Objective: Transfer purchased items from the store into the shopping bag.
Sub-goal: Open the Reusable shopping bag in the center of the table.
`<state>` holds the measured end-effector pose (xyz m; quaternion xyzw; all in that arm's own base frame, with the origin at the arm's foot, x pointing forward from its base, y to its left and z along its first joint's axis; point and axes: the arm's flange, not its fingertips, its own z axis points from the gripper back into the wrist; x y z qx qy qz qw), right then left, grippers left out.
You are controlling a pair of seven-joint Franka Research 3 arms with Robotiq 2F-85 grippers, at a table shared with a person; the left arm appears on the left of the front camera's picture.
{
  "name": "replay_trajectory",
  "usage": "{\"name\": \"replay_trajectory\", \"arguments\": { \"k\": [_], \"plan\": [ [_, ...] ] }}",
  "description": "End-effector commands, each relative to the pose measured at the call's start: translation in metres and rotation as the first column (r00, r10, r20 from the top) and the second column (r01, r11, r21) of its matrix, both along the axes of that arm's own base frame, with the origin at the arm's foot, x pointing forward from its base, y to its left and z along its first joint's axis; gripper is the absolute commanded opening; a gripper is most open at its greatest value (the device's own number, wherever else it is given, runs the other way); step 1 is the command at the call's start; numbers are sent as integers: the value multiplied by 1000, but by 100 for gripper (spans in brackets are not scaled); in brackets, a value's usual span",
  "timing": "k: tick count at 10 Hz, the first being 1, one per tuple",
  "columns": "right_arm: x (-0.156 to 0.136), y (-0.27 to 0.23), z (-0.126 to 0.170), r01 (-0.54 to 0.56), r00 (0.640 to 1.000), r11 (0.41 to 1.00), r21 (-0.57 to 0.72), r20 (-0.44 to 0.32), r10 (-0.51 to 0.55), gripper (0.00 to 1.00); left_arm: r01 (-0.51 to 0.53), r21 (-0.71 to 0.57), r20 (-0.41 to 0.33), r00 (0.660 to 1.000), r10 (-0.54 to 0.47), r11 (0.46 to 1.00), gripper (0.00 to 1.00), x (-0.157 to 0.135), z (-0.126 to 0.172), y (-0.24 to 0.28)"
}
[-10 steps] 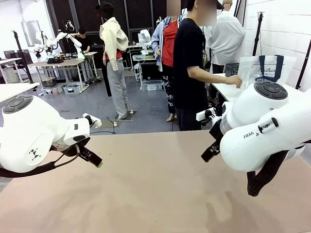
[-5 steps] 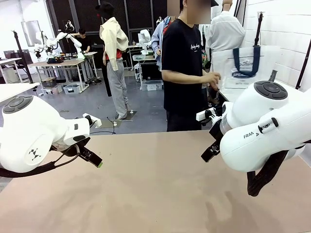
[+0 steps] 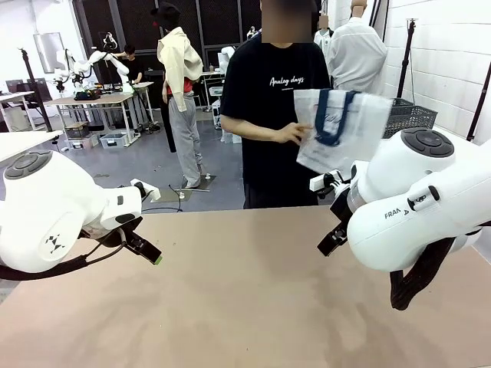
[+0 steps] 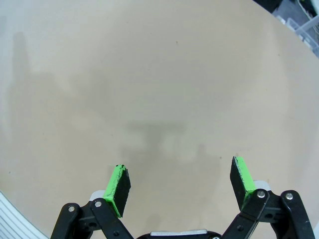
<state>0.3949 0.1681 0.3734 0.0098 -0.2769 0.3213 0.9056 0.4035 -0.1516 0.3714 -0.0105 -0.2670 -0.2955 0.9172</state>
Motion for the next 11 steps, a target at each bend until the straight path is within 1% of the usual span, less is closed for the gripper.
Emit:
{"name": "replay_trajectory", "arguments": {
  "k": [1,11],
  "plan": [
    [0,0,0,0,1000,1000,0,0,0,100,-2,-1,0,1000,2,1000,100,0,0,1],
    [0,0,0,0,1000,1000,0,0,0,100,-2,-1,0,1000,2,1000,100,0,0,1]
  ]
}}
